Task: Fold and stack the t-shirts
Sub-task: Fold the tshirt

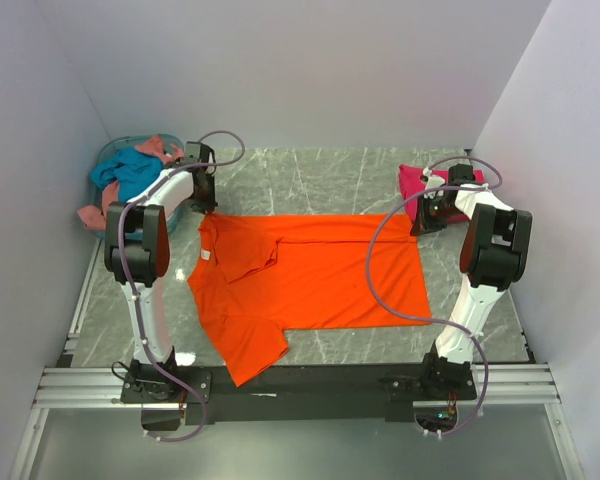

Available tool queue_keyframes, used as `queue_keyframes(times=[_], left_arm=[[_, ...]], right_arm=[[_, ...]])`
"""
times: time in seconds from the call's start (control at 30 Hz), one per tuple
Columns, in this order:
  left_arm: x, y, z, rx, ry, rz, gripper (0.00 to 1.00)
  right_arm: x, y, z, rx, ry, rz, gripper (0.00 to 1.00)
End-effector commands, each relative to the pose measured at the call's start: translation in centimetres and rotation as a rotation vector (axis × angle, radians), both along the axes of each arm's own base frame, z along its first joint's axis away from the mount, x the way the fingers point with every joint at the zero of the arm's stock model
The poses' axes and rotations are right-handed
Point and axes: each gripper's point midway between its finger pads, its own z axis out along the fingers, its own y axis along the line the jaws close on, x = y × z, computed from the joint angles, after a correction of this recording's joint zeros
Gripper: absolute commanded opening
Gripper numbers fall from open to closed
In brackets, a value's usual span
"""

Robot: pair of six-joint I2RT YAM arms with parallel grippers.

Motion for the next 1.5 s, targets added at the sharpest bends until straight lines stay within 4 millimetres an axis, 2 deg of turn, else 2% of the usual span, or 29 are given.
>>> queue_keyframes(times=[0.0, 0.07, 0.1, 0.13, 0.17, 0.37, 0.53, 0.57, 0.73, 0.87, 1.0, 1.13, 1.23, 1.27, 1.3, 1.33, 1.37, 1.47], left_arm=[[1.2, 0.4, 1.5, 0.013, -0.044, 0.017, 0.22], [1.1, 0.8, 1.5, 0.009, -0.04, 0.032, 0.19], [1.1, 0.9, 1.4, -0.003, -0.036, 0.037, 0.09], [1.1, 0.9, 1.3, -0.022, -0.033, 0.039, 0.02], [1.1, 1.1, 1.3, -0.028, -0.033, 0.046, 0.0], [0.7, 1.5, 1.7, -0.148, -0.048, 0.092, 0.0], [0.6, 0.7, 2.4, -0.317, -0.073, 0.126, 0.01], [0.8, 1.6, 2.6, -0.347, -0.084, 0.15, 0.01], [1.1, 0.4, 4.0, -0.487, -0.124, 0.142, 0.04], [1.6, 0.6, 5.0, -0.522, -0.157, 0.15, 0.16], [2.0, 0.7, 5.8, -0.521, -0.187, 0.14, 0.17], [2.2, 0.3, 6.3, -0.536, -0.199, 0.114, 0.14], [1.5, -0.2, 6.5, -0.537, -0.194, 0.091, 0.21], [1.0, 0.0, 6.4, -0.521, -0.19, 0.1, 0.27], [0.6, 0.0, 6.2, -0.511, -0.188, 0.098, 0.3], [-0.4, -0.2, 5.3, -0.505, -0.164, 0.103, 0.33], [-0.7, -0.2, 5.5, -0.498, -0.171, 0.102, 0.34], [-1.8, -0.2, 4.7, -0.482, -0.153, 0.118, 0.35]], right_arm=[[0.3, -1.2, 1.4, -0.03, -0.045, -0.009, 0.0], [0.3, -1.3, 1.4, -0.029, -0.042, -0.01, 0.0], [0.3, -1.3, 1.4, -0.029, -0.045, -0.009, 0.0], [0.3, -1.3, 1.5, -0.029, -0.046, -0.009, 0.0], [0.3, -1.4, 1.5, -0.031, -0.047, -0.011, 0.0], [0.3, -2.1, 1.7, -0.051, -0.06, -0.021, 0.0], [0.1, -2.6, 1.7, -0.053, -0.06, -0.03, 0.0], [0.0, -2.7, 1.7, -0.053, -0.06, -0.031, 0.0], [-0.3, -3.1, 1.5, -0.052, -0.057, -0.036, 0.0], [-0.4, -3.2, 1.5, -0.049, -0.055, -0.037, 0.0], [-0.4, -3.4, 1.7, -0.049, -0.057, -0.038, 0.0], [-0.5, -3.3, 1.7, -0.044, -0.056, -0.038, 0.0], [-0.5, -3.2, 1.6, -0.035, -0.053, -0.035, 0.0], [-0.4, -3.1, 1.6, -0.034, -0.055, -0.033, 0.0], [-0.5, -3.1, 1.6, -0.031, -0.053, -0.034, 0.0], [-0.5, -3.1, 1.6, -0.027, -0.052, -0.034, 0.0], [-0.4, -3.1, 1.5, -0.027, -0.052, -0.034, 0.0], [-0.3, -3.0, 1.4, -0.02, -0.047, -0.034, 0.0]])
